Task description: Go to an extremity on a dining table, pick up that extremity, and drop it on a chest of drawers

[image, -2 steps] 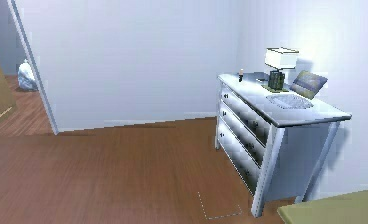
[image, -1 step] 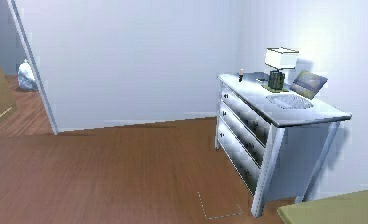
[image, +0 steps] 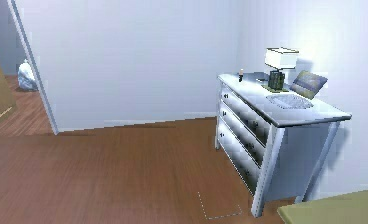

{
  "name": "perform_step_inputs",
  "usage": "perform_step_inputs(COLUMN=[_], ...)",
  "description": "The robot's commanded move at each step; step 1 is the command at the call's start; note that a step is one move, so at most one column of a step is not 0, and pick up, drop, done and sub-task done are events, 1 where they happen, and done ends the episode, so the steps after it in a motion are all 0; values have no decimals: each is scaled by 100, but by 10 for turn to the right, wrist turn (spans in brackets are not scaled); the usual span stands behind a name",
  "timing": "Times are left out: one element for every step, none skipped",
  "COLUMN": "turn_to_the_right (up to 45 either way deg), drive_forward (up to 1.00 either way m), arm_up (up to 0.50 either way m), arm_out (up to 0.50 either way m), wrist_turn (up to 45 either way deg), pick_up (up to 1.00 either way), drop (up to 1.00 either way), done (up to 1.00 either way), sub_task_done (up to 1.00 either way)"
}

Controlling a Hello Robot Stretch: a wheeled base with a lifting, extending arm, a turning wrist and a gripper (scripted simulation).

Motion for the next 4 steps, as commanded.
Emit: perform_step_inputs(turn_to_the_right=[0, 0, 0, 0], drive_forward=[0, 0, 0, 0], arm_up=[0, -22, 0, 10], arm_out=[0, 0, 0, 0], wrist_turn=[150, 0, 0, 0], pick_up=[0, 0, 100, 0], drop=[0, 0, 0, 0], done=[0, 0, 0, 0], sub_task_done=[0, 0, 0, 0])
